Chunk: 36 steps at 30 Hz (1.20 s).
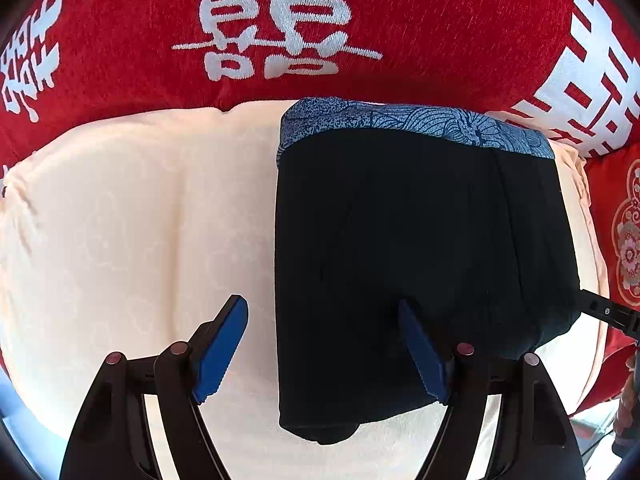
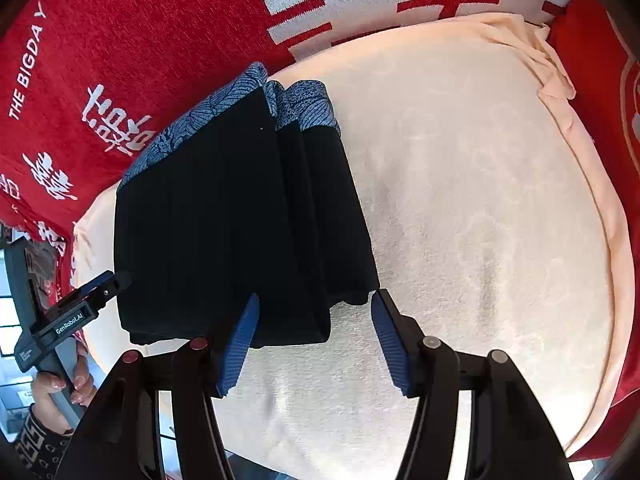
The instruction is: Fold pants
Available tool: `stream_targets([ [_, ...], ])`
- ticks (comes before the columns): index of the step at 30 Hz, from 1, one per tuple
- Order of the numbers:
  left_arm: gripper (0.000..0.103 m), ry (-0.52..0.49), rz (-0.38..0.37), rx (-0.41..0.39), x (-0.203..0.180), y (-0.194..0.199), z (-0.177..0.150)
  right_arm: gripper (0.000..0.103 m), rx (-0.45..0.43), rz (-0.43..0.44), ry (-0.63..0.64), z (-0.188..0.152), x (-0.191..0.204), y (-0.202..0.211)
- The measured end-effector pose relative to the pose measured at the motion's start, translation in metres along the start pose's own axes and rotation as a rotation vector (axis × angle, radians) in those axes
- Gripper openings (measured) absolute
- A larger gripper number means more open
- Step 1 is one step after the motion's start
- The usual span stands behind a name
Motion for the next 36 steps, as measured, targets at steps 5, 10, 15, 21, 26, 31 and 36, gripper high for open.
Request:
stream_targets([
  [5,0.081,0.011,-0.010,0.009,0.000,-0.002,0.004,0.064,0.003,0.014,-0.019,0.002,-0.004,0.001],
  [10,0.103,0.045,0.003,-0.020,0.010,0.001,0.011,0.071,-0.002,0.027,-0.033,0.005,-0.005,0.002],
  [15,0.103,0.075,0.001,0.026,0.018,-0.008,0.007,0.080,0.001,0.039,-0.045,0.004,-0.006,0.001],
  [21,0.103,0.118,-0.045,0.055,0.021,-0.017,0.006,0.081,0.003,0.059,-0.082,0.005,-0.012,0.001],
  [26,0.103,0.151,-0.110,0.087,0.024,-0.027,0.001,0.081,0.018,0.073,-0.058,0.003,-0.010,-0.001],
  [31,0.103,0.173,-0.140,0.098,0.030,-0.030,0.000,0.082,0.019,0.083,-0.027,0.008,-0.004,-0.002],
  [36,0.103,0.170,-0.155,0.054,0.038,-0.025,0.017,0.082,0.029,0.107,-0.042,0.017,-0.007,-0.006],
])
Point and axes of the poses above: each gripper's, at about its wrist camera, not at the fingertips, and y roughly against the way its jaws point, x to its left, z to its top, the point moved 10 cm from there along -y, roughly the way its jaws point, and after that the axes turned 2 degrees about y, right-handed, at the moved point
